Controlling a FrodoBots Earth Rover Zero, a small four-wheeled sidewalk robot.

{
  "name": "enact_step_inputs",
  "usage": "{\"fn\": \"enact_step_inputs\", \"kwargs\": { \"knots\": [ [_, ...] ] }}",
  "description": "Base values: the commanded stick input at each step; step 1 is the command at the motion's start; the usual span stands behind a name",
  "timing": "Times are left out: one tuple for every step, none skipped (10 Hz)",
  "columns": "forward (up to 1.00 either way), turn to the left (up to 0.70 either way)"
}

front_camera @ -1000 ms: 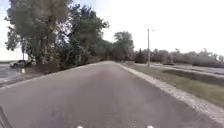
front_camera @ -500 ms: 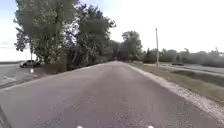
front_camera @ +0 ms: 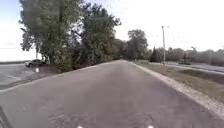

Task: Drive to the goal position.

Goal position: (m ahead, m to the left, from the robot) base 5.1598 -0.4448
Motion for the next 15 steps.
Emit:
{"fn": "enact_step_inputs", "kwargs": {
  "knots": [
    [0.70, 0.00],
    [0.70, -0.13],
    [0.70, -0.25],
    [0.70, -0.26],
    [0.70, -0.26],
    [0.70, -0.05],
    [0.70, 0.00],
    [0.70, 0.00],
    [0.70, 0.00],
    [0.70, 0.00],
    [0.70, 0.00],
    [0.70, 0.00],
    [0.70, 0.00],
    [0.70, 0.00],
    [0.70, 0.00]
  ]
}}
